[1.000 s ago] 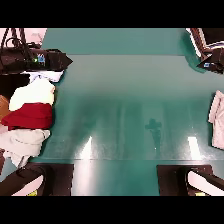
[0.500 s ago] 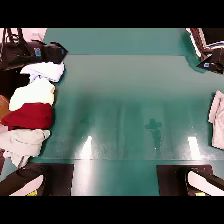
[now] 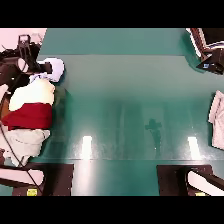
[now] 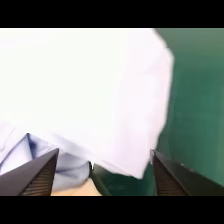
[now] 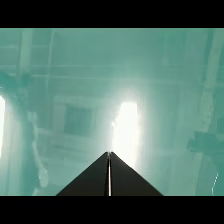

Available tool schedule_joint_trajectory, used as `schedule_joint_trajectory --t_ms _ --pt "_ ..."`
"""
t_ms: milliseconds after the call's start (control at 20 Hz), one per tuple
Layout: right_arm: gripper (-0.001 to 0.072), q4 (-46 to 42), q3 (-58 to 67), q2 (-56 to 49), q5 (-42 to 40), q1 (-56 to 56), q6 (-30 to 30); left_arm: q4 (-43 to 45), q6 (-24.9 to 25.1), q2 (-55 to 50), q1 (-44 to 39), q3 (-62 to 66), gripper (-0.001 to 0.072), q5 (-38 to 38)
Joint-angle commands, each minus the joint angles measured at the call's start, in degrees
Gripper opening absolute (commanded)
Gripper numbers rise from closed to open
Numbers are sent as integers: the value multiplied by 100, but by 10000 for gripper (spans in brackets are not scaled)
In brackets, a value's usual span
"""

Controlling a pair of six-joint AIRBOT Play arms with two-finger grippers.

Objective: Fold the shirts.

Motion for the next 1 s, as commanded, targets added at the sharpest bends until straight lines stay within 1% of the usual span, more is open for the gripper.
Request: schedule_joint_trajectory --t_ms 0,100,150,200,300,350,400,500,600,750,850,950 --pt "16 2 7 4 70 4 4 -20 42 -922 192 350 692 326" --pt "16 0 7 4 66 4 7 -20 42 -1172 192 614 692 258" --pt "16 0 7 4 68 4 4 -20 39 -1215 192 680 677 227" --pt "16 0 7 4 68 4 4 -20 39 -1211 192 697 560 240" --pt "16 0 7 4 66 4 7 -22 39 -1207 192 914 248 -70" --pt "16 0 7 4 68 4 7 -22 39 -1200 190 1128 68 -396" --pt "16 2 7 4 68 4 7 -22 39 -1200 190 1414 25 -748" --pt "16 11 9 7 22 4 7 -42 37 -1075 190 2015 24 -1303" --pt "16 15 125 9 -57 4 4 -83 39 -605 131 2444 24 -1440" --pt "15 4 754 4 -133 2 -7 -85 85 533 -107 2914 24 -1593" --pt "16 2 1239 4 -258 2 -50 -81 348 1419 -463 3014 24 -1803" --pt "16 0 1679 4 -302 2 -173 -74 341 2168 -960 3014 23 -2173"
